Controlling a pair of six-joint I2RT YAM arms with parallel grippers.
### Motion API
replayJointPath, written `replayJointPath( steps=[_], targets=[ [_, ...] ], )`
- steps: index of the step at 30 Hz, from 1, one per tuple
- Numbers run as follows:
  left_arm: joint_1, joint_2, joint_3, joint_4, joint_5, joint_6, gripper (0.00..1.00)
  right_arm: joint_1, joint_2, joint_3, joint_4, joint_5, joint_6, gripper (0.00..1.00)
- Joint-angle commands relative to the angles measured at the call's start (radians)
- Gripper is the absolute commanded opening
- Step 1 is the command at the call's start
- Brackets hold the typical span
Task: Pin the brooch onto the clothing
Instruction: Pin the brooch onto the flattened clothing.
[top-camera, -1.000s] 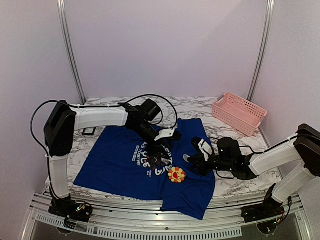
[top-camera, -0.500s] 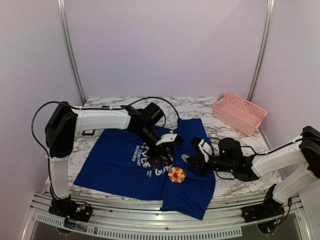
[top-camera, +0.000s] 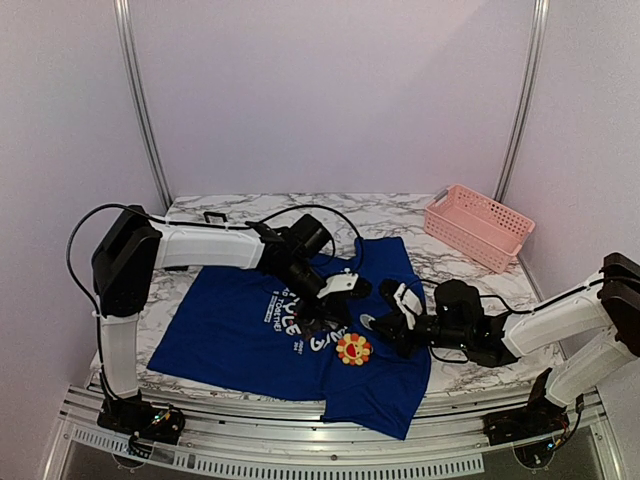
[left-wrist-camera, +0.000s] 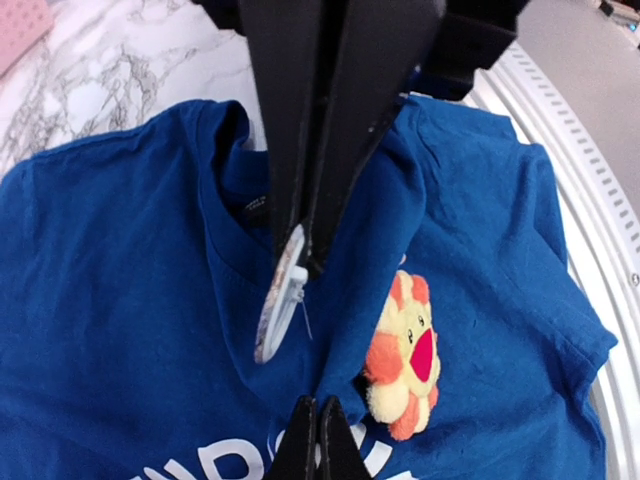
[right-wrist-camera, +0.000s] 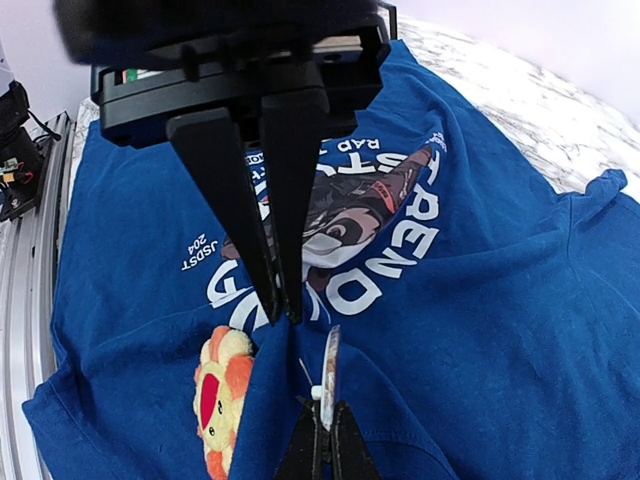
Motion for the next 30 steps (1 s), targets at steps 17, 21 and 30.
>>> replayJointPath(
  steps=[17,21,30],
  targets=[
    [-0.015,-0.001,0.017,0.054,0.029,-0.182,0.0,0.027,0.009,-0.028,0.105,-0.013,0.007,0.0],
    [-0.014,0.002,0.018,0.077,0.021,-0.214,0.0,0.027,0.002,-0.034,0.138,-0.068,0.012,0.0],
    [-0.02,0.002,0.015,0.106,0.035,-0.219,0.0,0.027,0.066,-0.054,0.335,-0.224,0.07,0.0]
  ],
)
